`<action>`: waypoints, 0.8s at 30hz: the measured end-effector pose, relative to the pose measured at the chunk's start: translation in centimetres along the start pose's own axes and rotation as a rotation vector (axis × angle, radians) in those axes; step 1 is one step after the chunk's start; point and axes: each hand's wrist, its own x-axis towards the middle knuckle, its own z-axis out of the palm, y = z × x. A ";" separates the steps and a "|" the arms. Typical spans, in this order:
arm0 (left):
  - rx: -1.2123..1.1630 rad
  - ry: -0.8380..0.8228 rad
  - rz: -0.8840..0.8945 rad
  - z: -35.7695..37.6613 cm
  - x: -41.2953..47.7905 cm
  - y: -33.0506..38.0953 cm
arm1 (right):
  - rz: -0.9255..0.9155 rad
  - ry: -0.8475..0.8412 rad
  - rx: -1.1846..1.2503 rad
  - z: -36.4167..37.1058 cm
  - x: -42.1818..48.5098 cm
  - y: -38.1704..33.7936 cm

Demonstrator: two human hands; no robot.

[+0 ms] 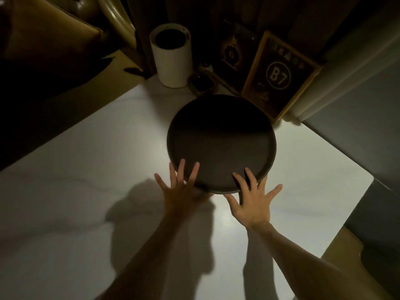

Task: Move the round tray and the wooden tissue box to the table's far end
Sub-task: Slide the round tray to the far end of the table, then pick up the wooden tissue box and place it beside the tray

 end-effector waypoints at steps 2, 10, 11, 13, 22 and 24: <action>0.008 -0.079 -0.141 -0.1 -2.9 1.1 | 0.004 -0.025 -0.006 -0.1 0.1 0.0; -0.063 -0.396 -0.263 -4.0 -13.4 2.1 | 0.064 -0.212 0.025 -3.4 -1.8 -0.8; -0.077 -0.412 -0.234 -4.9 -13.8 1.2 | 0.097 -0.245 0.043 -4.0 -2.9 -1.5; -0.120 -0.481 -0.222 -6.3 -15.5 -0.5 | 0.145 -0.317 0.075 -5.3 -6.4 -3.9; -0.519 -0.282 -0.821 -14.1 -33.8 -9.1 | -0.314 -0.664 0.231 -9.9 -22.3 -21.4; -0.575 -0.202 -0.948 -15.8 -38.9 -12.1 | -0.358 -0.741 0.292 -11.4 -25.3 -26.1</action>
